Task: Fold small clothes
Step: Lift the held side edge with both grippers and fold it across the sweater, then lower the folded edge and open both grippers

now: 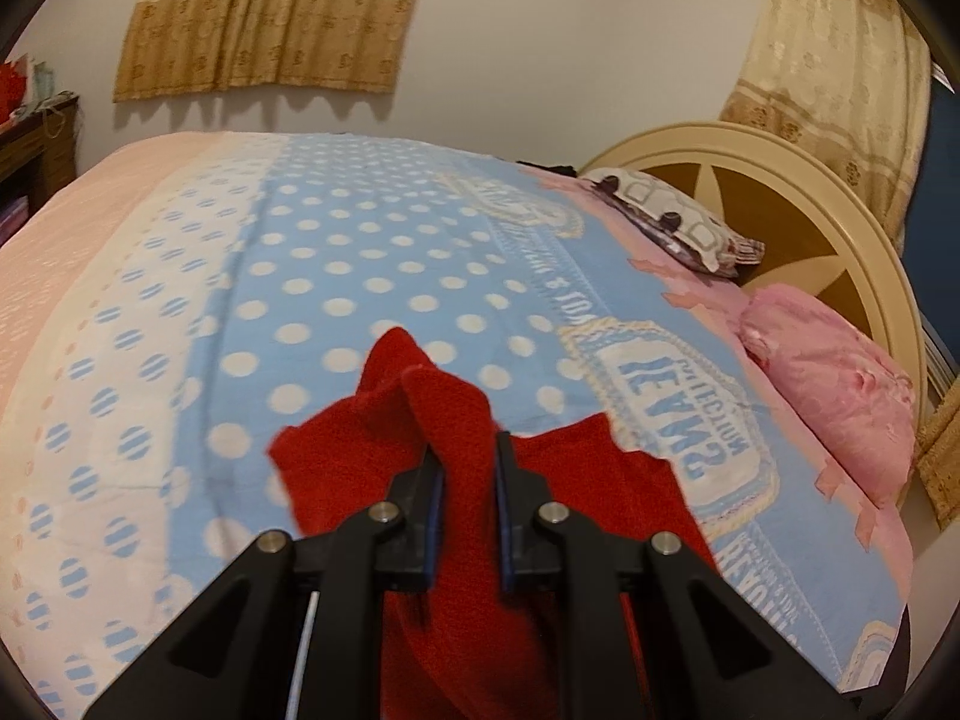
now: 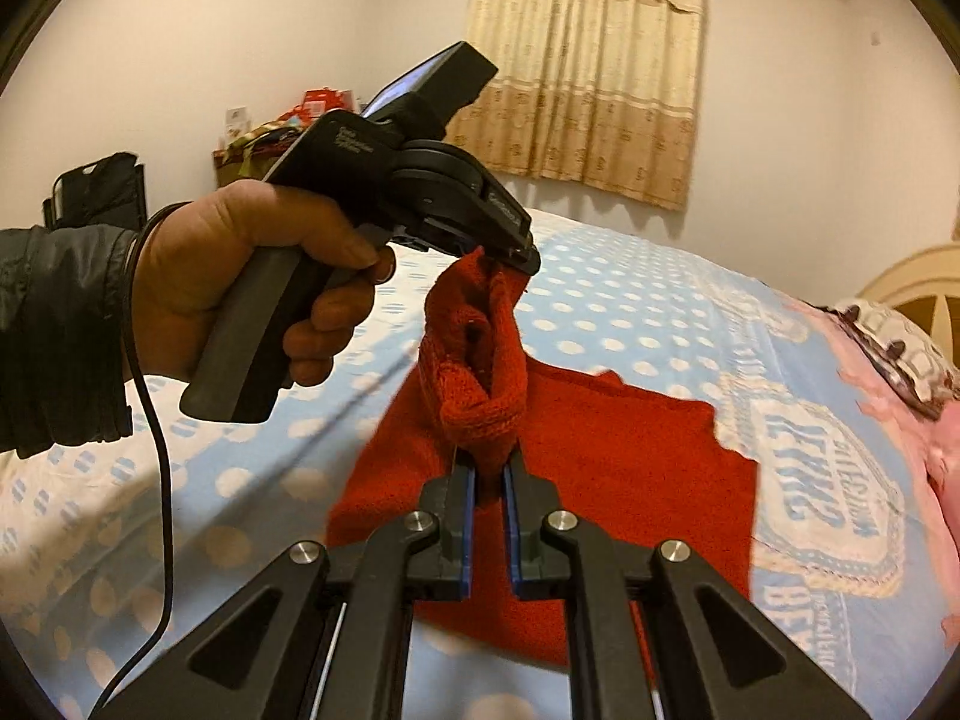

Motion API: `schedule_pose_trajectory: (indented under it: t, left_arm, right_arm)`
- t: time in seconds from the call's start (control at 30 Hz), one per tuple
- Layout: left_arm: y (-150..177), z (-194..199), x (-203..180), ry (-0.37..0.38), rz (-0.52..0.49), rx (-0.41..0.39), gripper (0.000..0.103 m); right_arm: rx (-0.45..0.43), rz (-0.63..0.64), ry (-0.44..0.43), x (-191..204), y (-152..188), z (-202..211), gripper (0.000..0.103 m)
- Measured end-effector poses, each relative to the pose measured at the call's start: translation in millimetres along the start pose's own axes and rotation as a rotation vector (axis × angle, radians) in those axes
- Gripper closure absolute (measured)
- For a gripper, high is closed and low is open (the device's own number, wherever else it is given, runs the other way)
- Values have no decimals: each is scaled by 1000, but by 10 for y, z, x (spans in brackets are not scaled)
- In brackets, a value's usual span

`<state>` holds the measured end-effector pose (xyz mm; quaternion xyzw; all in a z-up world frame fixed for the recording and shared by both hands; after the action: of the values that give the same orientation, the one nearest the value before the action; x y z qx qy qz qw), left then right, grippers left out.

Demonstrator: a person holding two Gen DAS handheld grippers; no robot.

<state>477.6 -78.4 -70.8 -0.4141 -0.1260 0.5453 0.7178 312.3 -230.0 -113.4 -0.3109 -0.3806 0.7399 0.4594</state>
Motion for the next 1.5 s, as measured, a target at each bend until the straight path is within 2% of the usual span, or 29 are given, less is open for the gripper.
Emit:
schedule_pose_trajectory:
  t: [0.2,0.43,0.7,0.9,1.07,1.17,1.23,1.3,1.33,1.4,1.43,1.47,1.5]
  left_arm:
    - [-47,-180,-390,54,-36,9,89]
    - [-5,-549,-846,89,-94,70,89]
    - [173,-924,-1198,76,-166,131,89]
    - [235,-1046,-1349,40,-234,152,89]
    - [281,-1118,-1462,12,-290,160,88]
    - [315,-1092,-1565,-10,-343,151,83]
    - [319,-998,-1628,-9,-373,132,68]
    - [298,-867,-1652,16,-382,102,58]
    - [282,-803,-1646,13,-382,88,47]
    - [273,-631,-1582,1,-383,49,37]
    - [287,-534,-1529,-5,-391,28,34]
    - [302,-475,-1483,-16,-396,18,32]
    - [328,-393,-1408,-37,-399,9,28]
  right_arm:
    - [10,-52,31,-252,90,147,96]
    - [56,-175,66,-722,315,244,96]
    - [121,-289,60,-1010,592,288,96]
    - [149,-377,77,-1208,764,339,96]
    - [162,-451,56,-1371,870,347,96]
    - [154,-486,11,-1405,903,355,96]
    - [157,-516,-9,-1444,927,353,95]
    - [148,-537,-14,-1479,938,376,95]
    - [144,-540,-10,-1489,936,390,95]
    - [145,-541,3,-1504,932,409,88]
    - [143,-540,9,-1511,932,421,61]
    - [140,-543,11,-1524,930,434,21]
    - [133,-548,10,-1536,927,448,14]
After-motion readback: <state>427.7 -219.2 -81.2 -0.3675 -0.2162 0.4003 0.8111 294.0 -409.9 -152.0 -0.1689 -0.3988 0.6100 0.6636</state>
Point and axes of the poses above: each gripper's, at about its wrist camera, not at the fingertips, and z roughly against the way its jaws point, x to its left, y to its underside, the point moved 4 cm from there along -z, roughly the way its jaws point, and after that the axes turned 2 degrees about -y, right-handed, at the moved point
